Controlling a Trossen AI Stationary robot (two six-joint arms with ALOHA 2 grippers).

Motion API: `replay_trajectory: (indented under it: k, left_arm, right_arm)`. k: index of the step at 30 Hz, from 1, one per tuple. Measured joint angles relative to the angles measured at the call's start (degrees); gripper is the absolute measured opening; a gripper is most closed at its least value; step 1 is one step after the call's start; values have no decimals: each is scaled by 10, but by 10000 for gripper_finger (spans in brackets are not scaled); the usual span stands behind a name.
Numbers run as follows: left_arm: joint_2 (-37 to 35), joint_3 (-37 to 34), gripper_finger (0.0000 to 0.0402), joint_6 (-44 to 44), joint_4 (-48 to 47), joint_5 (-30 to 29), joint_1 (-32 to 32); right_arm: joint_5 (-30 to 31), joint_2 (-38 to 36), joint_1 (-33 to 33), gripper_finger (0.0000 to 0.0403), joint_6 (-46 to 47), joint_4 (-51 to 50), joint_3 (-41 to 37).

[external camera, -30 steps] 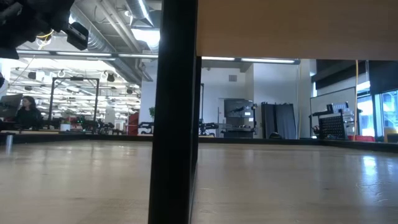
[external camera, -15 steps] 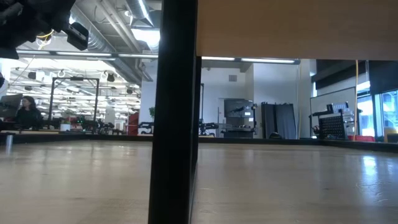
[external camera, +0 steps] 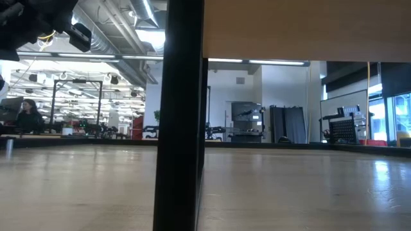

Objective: Pick and place cans onto a shelf
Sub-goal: Adjust the tuna can on the shelf

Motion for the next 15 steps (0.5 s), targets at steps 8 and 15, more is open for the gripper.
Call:
replay_trajectory:
  k: [8,15]
  left_arm:
    - [0,0,0,0,-6,1,0]
    - [0,0,0,0,-15,1,0]
  right_arm:
    - [160,0,51,79,-57,-71,0]
    - [173,8,91,79,-54,-73,0]
